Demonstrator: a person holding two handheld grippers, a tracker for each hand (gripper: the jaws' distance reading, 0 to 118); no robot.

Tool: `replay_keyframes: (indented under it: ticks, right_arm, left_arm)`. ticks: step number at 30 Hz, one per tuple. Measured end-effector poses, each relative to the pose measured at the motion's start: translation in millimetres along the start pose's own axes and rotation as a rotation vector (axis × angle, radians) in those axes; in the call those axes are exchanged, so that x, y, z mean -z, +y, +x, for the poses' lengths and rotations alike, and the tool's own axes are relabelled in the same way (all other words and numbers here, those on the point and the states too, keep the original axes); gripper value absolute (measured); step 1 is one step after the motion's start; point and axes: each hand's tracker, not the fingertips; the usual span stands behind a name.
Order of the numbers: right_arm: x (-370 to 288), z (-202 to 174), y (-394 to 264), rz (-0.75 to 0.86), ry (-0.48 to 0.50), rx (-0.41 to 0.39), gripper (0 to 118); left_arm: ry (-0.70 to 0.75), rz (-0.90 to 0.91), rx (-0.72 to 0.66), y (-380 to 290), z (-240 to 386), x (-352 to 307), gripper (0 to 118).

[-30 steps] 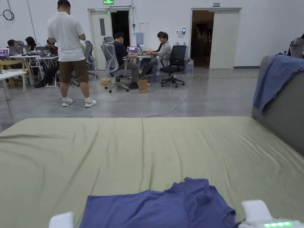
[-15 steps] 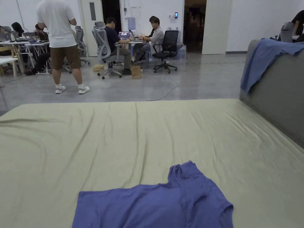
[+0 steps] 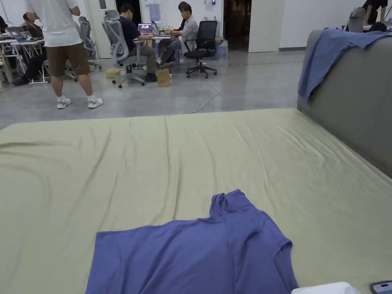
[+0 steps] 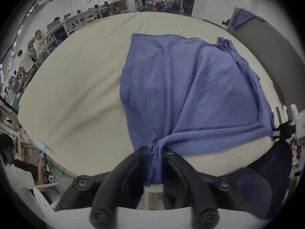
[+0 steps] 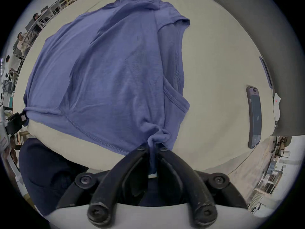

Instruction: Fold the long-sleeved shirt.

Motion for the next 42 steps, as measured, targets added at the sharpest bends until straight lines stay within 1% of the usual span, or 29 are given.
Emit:
replay_keyframes:
  ticks: [1,2,3,4,6,9,11,12,13,14,15,16,18,19,21,22,23,24,25,26,27,32,34,36,37,38,39,41,42]
  right_arm:
    - [0.1,0.2,0.5,-0.007,-0.008,0.000,43]
    - [-2.1,1.0,0.7,-0.011,-0.039,-0.004,61]
    - [-7.3,3.8,-0.6,0.008,-0.054,0.000,79]
    - [-18.2,12.2,-2.5,0.075,0.001,0.034,90]
    - [-48.2,26.8,-13.3,0.219,0.067,0.110,91]
    - [-87.1,37.4,-23.6,0.310,0.087,0.105,92]
    - [-101.4,37.2,-30.6,0.364,0.091,0.097,92]
    - [-106.7,36.2,-35.3,0.390,0.094,0.103,92]
    - [-108.9,35.3,-40.5,0.398,0.107,0.100,92]
    - [-109.7,33.8,-45.0,0.397,0.115,0.099,86]
    - [-107.0,29.0,-48.4,0.411,0.119,0.095,59]
    - [-105.5,25.4,-52.4,0.430,0.127,0.094,0]
    - [-94.9,24.2,-55.2,0.387,0.168,0.121,0]
    - [-88.7,20.4,-52.7,0.374,0.202,0.097,0]
    - [-80.9,20.5,-49.4,0.359,0.280,0.107,0]
    - [-77.2,20.6,-46.1,0.354,0.288,0.110,0]
    - [-83.3,12.7,-40.0,0.351,0.284,0.106,0]
    - [-81.2,10.7,-36.3,0.349,0.283,0.102,0]
    - [-79.1,8.7,-33.4,0.349,0.281,0.098,0]
    - [-76.9,7.5,-31.0,0.346,0.283,0.096,0]
    - [-76.4,3.3,-27.3,0.337,0.288,0.095,0]
    - [-61.0,4.6,-19.6,0.274,0.296,0.110,0]
    - [-56.9,9.0,-15.6,0.252,0.280,0.118,0]
    - [-57.1,13.8,-11.2,0.242,0.248,0.129,0]
    - [-57.5,16.7,-8.4,0.241,0.237,0.133,0]
    - [-59.1,19.6,-5.1,0.235,0.208,0.134,0]
    - [-62.4,23.5,-1.5,0.232,0.165,0.132,0]
    - [-67.4,31.8,5.1,0.253,0.138,0.138,0]
    - [-68.4,37.7,9.1,0.264,0.137,0.154,0]
  left_arm:
    - [-0.036,0.011,-0.011,1.4,-2.4,-1.7,93]
    - [-0.064,0.034,-0.029,2.0,-5.3,-6.7,115]
    - [-0.070,0.044,-0.056,2.8,-8.2,-14.6,118]
    - [-0.069,0.080,-0.093,5.0,-12.5,-27.8,118]
    - [-0.098,0.206,-0.170,6.3,-19.1,-60.7,118]
    - [-0.149,0.269,-0.228,5.4,-25.6,-95.6,118]
    - [-0.143,0.224,-0.205,3.8,-22.2,-107.8,118]
    - [-0.130,0.162,-0.170,1.3,-20.0,-108.9,110]
    - [-0.117,0.162,-0.148,-3.5,-14.7,-110.1,67]
    - [-0.096,0.176,-0.129,-7.1,-9.8,-111.0,16]
    - [-0.081,0.174,-0.126,-11.4,-4.6,-108.3,0]
    - [-0.078,0.163,-0.129,-13.5,-2.9,-103.4,0]
    - [-0.166,0.120,-0.144,-9.6,0.3,-99.3,0]
    - [-0.179,0.122,-0.172,-3.1,0.6,-98.3,0]
    - [-0.193,0.158,-0.208,22.3,-4.6,-91.9,0]
    - [-0.194,0.191,-0.209,42.3,-6.9,-85.7,14]
    - [-0.167,0.210,-0.204,63.1,-7.7,-78.0,46]
    - [-0.120,0.221,-0.185,88.5,-11.4,-66.3,89]
    - [-0.090,0.213,-0.165,116.2,-13.1,-49.3,118]
    - [-0.063,0.204,-0.157,140.6,-15.0,-31.4,116]
    - [-0.042,0.294,-0.158,168.1,-18.9,-24.8,116]
    - [0.165,0.174,-0.123,270.4,-20.0,86.6,115]
    - [0.162,0.110,-0.113,291.0,-22.9,126.7,104]
    - [0.264,0.080,-0.046,292.8,-15.8,161.6,102]
    - [0.320,0.090,0.011,289.8,-8.8,172.0,91]
    - [0.281,0.071,0.083,284.5,-2.6,176.0,81]
    - [0.261,0.138,0.122,281.8,2.5,176.3,67]
    - [0.227,0.167,0.170,282.5,11.6,173.4,13]
    - [0.185,0.167,0.168,281.7,14.3,171.5,1]
